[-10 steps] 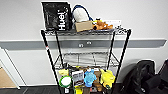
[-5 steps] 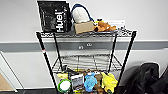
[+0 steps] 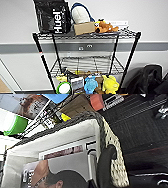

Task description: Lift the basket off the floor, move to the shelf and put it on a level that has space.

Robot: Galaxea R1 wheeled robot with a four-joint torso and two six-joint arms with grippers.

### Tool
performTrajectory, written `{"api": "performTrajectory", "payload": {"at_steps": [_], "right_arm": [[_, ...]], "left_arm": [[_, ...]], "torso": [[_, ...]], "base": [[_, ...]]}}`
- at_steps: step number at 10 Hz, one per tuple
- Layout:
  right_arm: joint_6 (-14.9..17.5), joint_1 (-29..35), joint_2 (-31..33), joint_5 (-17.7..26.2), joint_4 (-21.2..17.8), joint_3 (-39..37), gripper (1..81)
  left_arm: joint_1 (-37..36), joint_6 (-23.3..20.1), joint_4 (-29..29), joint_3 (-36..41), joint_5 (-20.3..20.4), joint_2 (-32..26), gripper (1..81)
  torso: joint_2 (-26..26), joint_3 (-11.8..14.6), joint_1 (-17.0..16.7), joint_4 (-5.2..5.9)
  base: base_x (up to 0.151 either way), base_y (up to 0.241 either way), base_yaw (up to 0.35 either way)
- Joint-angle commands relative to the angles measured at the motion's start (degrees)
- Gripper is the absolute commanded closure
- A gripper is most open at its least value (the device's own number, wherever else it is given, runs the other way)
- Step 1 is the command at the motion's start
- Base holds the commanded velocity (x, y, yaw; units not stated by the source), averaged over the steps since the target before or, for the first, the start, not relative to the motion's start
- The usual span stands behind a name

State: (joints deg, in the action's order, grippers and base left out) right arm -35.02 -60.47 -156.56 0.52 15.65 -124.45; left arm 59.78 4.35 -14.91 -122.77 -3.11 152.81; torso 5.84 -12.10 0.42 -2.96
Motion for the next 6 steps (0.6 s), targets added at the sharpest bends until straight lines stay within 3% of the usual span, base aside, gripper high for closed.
{"api": "performTrajectory", "payload": {"at_steps": [1,6], "right_arm": [[0.0,6.5,0.7,-0.1,0.2,0.9,81.1],[0.0,6.5,0.7,-0.1,0.1,0.9,81.1]], "left_arm": [[-6.3,-0.4,0.4,1.1,-1.6,-1.3,81.1],[-6.3,-0.4,0.3,1.4,-1.6,-1.4,81.1]], "torso": [[0.0,0.0,0.0,0.00],[0.0,0.0,0.0,0.00]], "base": [[0.067,0.000,0.000],[0.000,0.000,0.000]]}}
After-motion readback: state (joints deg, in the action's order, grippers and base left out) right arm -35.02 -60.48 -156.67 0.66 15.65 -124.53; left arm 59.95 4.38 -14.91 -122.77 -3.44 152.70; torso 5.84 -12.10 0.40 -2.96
